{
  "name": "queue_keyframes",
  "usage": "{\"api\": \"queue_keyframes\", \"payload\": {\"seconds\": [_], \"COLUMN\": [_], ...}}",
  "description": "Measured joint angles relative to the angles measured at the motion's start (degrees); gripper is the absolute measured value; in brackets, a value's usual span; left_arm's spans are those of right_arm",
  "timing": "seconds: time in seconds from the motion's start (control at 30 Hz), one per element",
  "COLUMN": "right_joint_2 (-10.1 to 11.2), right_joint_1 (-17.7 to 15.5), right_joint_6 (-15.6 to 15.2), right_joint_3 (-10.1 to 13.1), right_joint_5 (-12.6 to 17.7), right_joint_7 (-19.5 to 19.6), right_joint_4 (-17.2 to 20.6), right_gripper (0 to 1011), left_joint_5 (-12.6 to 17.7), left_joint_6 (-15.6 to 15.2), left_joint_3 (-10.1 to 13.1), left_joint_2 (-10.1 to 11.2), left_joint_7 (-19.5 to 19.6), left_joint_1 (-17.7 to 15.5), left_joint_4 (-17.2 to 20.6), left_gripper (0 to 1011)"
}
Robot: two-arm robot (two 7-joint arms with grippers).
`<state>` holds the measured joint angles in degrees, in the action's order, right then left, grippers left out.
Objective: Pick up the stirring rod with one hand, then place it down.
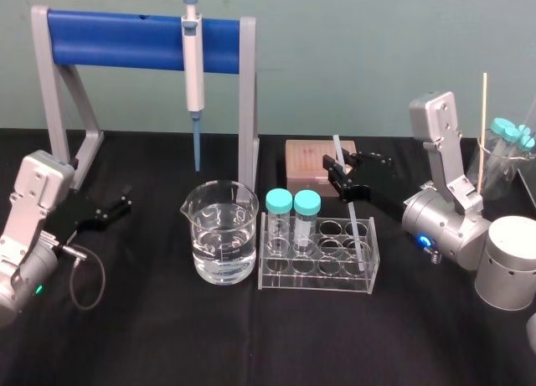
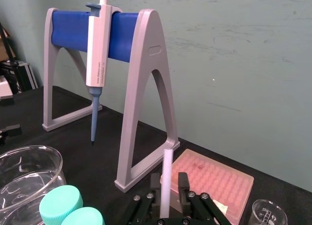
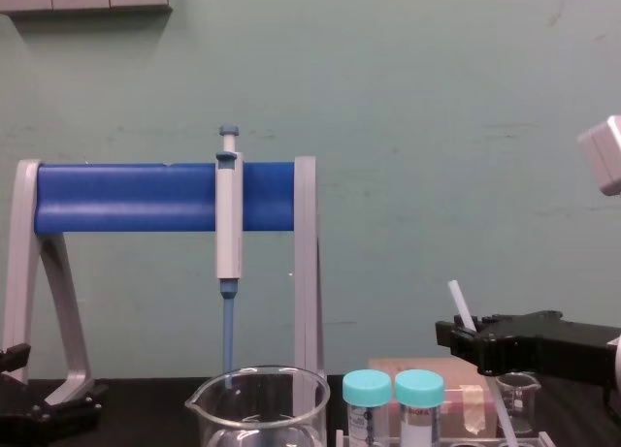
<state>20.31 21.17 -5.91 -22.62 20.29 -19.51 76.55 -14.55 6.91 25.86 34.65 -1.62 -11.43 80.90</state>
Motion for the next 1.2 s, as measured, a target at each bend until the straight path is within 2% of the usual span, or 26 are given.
{"api": "queue_keyframes", "payload": {"seconds": [0.03, 0.23, 0.57, 0.7, 1.0, 1.2], "right_joint_2": [0.0, 0.0, -0.01, -0.38, -1.73, -2.88], "right_joint_1": [0.0, 0.0, -0.02, -0.74, -3.0, -4.63], "right_joint_6": [0.01, 0.01, 0.01, 0.98, 8.14, 11.81], "right_joint_3": [0.0, 0.0, 0.03, 1.01, 3.33, 5.24], "right_joint_5": [0.01, 0.03, 0.03, 0.09, -0.24, 1.42], "right_joint_7": [0.0, 0.0, 0.0, -0.37, -0.99, -2.15], "right_joint_4": [0.0, 0.0, 0.0, 0.36, 1.13, 1.71], "right_gripper": [225, 73, 65, 64, 65, 64], "left_joint_5": [0.0, 0.0, 0.0, 0.0, 0.0, 0.0], "left_joint_6": [0.0, 0.0, 0.0, 0.0, 0.0, 0.0], "left_joint_3": [0.0, 0.0, 0.0, 0.0, 0.0, 0.0], "left_joint_2": [0.0, 0.0, 0.0, 0.0, 0.0, 0.0], "left_joint_7": [0.0, 0.0, 0.0, 0.0, 0.0, 0.0], "left_joint_1": [0.0, 0.0, 0.0, 0.0, 0.0, 0.0], "left_joint_4": [0.0, 0.0, 0.0, 0.0, 0.0, 0.0], "left_gripper": [1000, 1000, 1001, 1001, 1001, 1001]}}
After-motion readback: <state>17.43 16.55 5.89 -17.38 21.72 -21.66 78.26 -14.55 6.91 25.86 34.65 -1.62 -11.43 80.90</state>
